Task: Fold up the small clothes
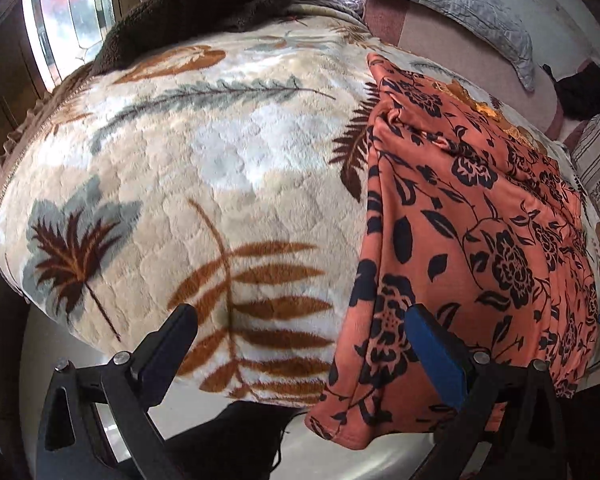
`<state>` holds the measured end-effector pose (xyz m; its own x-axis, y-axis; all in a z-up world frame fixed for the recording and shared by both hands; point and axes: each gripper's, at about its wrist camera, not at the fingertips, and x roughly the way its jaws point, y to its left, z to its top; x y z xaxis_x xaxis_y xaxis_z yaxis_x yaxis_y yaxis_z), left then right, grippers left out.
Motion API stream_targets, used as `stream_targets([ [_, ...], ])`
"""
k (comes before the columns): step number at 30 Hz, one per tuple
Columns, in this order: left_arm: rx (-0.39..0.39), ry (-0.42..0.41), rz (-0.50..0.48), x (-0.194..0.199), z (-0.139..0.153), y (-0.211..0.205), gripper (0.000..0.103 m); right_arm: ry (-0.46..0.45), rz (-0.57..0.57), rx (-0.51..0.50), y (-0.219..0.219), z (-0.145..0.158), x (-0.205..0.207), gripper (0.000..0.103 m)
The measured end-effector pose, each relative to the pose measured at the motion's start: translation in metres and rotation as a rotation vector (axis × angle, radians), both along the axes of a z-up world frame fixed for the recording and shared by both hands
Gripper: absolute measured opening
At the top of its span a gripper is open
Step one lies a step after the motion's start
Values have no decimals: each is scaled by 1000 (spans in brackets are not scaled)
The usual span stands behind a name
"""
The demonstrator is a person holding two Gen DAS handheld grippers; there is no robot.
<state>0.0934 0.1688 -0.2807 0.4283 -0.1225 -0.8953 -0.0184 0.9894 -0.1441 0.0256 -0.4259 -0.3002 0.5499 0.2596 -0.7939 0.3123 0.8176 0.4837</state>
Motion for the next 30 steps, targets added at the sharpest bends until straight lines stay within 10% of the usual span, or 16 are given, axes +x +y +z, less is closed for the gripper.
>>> stream_targets([
  [5, -14, 52, -56, -18, -11, -16, 101, 43, 34, -32, 14, -5, -25, 85],
  [11, 3, 65, -116, -25, -19, -32, 63, 141, 28, -33, 20, -25, -41, 85],
  [17, -45, 64, -140, -15, -17, -40, 69, 217, 43, -95, 38, -44, -41, 82],
  [21, -11, 55, -169, -16, -17, -50, 68, 216, 78, -150, 50, -38, -48, 32],
  [23, -18, 43, -175, -15, -16, -51, 32, 191, 118, -158, 55, -27, -53, 11],
  [25, -104, 43, -194, -15, -12, -49, 8, 146, 148, -119, 59, -12, -57, 10],
  [30, -284, 5, -202, -4, 10, -35, 7, -19, 184, 3, 51, 39, -54, 10],
])
